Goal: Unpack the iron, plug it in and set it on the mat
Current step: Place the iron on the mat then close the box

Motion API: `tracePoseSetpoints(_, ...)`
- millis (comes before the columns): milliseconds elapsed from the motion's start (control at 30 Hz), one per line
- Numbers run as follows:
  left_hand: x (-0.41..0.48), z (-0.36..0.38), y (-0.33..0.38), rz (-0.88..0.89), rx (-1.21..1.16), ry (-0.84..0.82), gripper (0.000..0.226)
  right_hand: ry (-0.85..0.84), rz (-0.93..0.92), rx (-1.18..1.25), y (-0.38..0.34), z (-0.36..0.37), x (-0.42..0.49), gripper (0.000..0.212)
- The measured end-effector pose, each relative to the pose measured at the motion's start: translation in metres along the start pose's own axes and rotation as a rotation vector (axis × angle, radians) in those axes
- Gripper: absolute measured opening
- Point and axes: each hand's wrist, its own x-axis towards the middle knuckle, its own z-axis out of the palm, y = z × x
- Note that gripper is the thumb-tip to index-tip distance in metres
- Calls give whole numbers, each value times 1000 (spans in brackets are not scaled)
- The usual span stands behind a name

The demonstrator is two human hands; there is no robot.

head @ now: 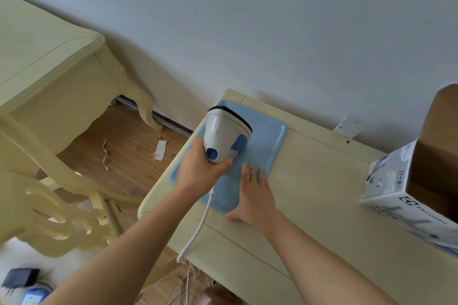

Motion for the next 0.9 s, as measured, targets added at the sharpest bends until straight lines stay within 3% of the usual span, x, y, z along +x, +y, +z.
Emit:
tracePoseSetpoints(633, 7, 1, 5, -14, -6, -38, 47, -26, 114, -13, 0, -7, 6, 122)
tracePoseSetpoints(900, 1, 2, 8, -23, -80, -65, 44, 92, 142, 113, 11, -4, -33, 95)
